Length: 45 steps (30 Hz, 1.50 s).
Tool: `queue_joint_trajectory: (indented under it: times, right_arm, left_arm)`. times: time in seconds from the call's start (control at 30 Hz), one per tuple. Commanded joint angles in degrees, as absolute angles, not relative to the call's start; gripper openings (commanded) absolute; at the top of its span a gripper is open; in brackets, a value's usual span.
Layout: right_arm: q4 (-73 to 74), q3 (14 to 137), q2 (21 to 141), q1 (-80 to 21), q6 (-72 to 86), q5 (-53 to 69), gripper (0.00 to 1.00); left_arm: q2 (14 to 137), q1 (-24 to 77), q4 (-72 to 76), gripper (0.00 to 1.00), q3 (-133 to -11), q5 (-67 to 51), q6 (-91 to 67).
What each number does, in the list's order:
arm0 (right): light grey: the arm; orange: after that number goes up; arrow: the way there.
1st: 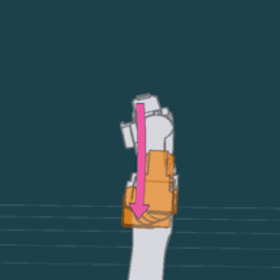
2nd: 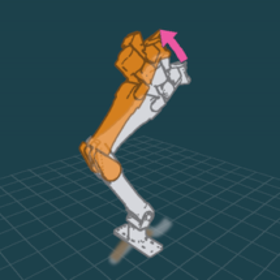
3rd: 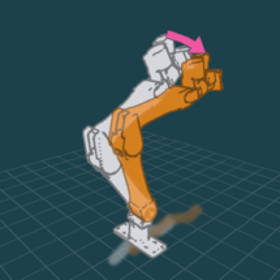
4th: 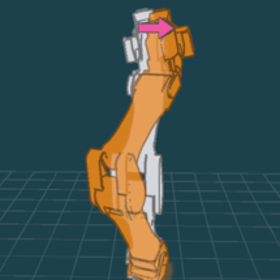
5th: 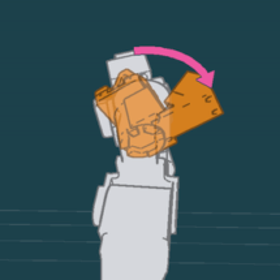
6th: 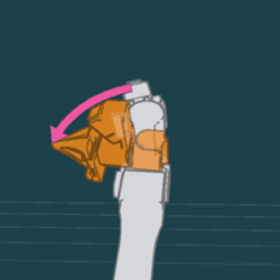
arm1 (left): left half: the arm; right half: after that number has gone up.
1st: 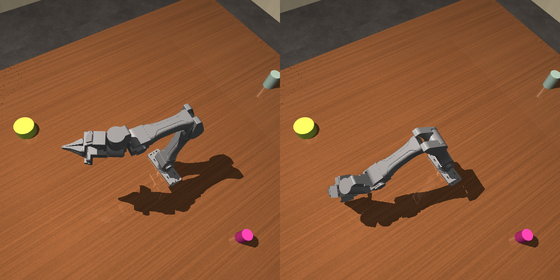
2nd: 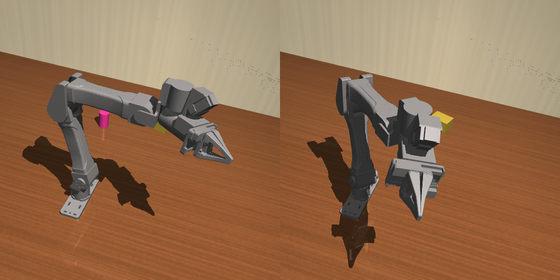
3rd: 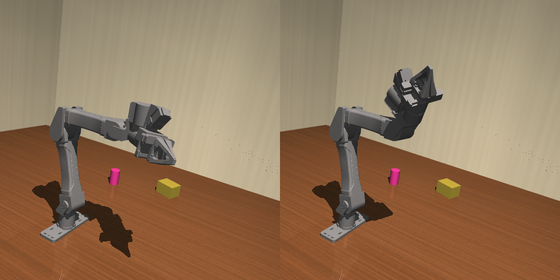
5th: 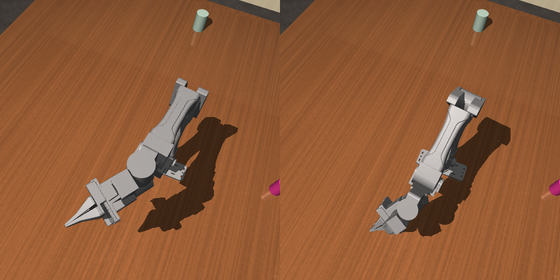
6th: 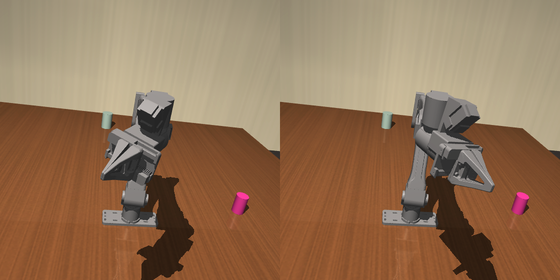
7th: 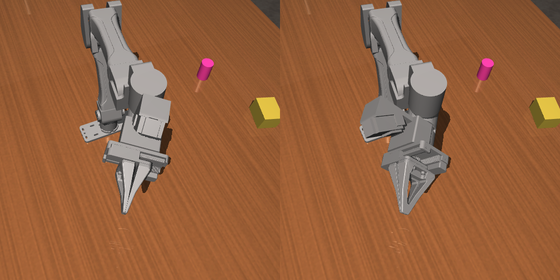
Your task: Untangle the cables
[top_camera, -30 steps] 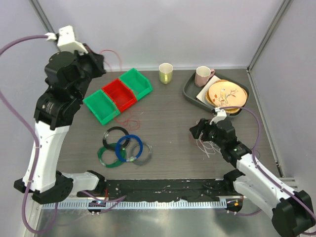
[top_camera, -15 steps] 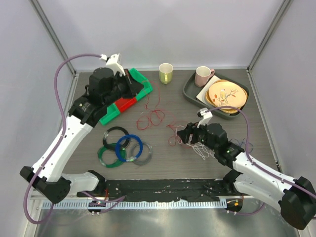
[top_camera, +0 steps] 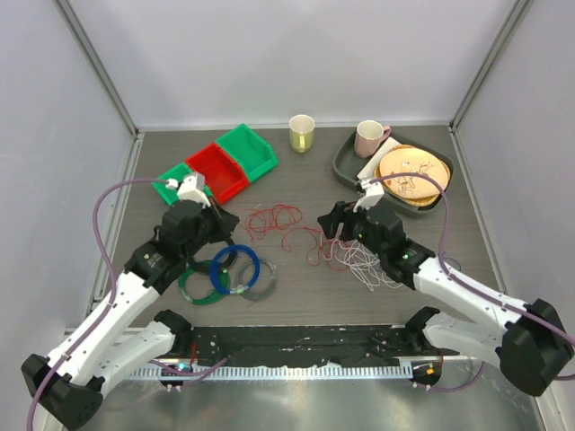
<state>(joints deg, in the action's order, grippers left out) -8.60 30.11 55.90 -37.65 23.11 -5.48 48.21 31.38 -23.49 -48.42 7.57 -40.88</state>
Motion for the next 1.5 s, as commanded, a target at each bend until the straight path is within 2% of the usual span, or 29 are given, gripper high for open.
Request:
queue_joint_trajectory:
  times: [0.0, 0.23, 0.5, 0.6, 0.63, 0.67, 0.7, 0.83, 0.9, 1.1, 1.27, 1.47]
  right_arm:
    - [-8.44, 38.04, 66.31, -37.79, 25.40, -7.92, 0.70]
    - [-7.21, 53.16, 89.43, -37.88, 26.54, 2.10, 0.65]
    - [-6.33, 65.03, 105.99, -38.23, 27.68, 6.50, 0.54]
    - [-6.68, 67.06, 109.24, -38.23, 28.12, 7.73, 0.35]
    - [-7.03, 67.23, 109.42, -38.15, 28.65, 7.91, 0.14]
    - [-7.29, 66.98, 109.25, -38.23, 29.09, 6.95, 0.04]
    - [-6.77, 66.54, 107.86, -38.15, 29.09, 5.20, 0.01]
    - [-0.80, 63.73, 100.65, -35.18, 29.18, -8.49, 0.01]
    - [2.43, 60.04, 96.61, -32.01, 29.97, -10.36, 0.01]
    - [8.33, 47.91, 78.95, -15.49, 31.11, -14.67, 0.01]
    - [9.40, 41.58, 66.92, -7.83, 29.53, -13.80, 0.01]
    - [3.79, 38.59, 60.39, -7.74, 26.98, 2.08, 0.01]
  left_arm:
    - [44.48, 31.29, -18.46, 0.00, -42.55, 7.39, -43.51]
    - [44.03, 31.29, -19.78, 0.00, -40.17, 8.70, -42.89]
    - [43.07, 31.29, -21.36, 0.00, -39.55, 11.77, -43.15]
    - [42.28, 31.38, -21.88, 0.00, -39.38, 12.92, -43.15]
    - [41.84, 31.38, -22.15, 0.00, -39.38, 14.40, -43.24]
    - [41.66, 31.29, -23.11, 0.00, -39.55, 15.81, -43.33]
    - [41.49, 31.29, -23.99, 0.00, -39.72, 17.47, -43.50]
    - [40.78, 31.29, -30.92, 0.00, -42.44, 29.15, -45.87]
    - [40.17, 31.29, -35.41, 0.00, -43.15, 36.19, -47.80]
    - [37.62, 31.29, -40.60, 0.00, -44.12, 44.55, -50.36]
    - [36.74, 31.29, -44.38, 0.00, -45.61, 48.07, -52.56]
    - [35.86, 31.29, -39.82, 0.00, -44.74, 41.32, -48.62]
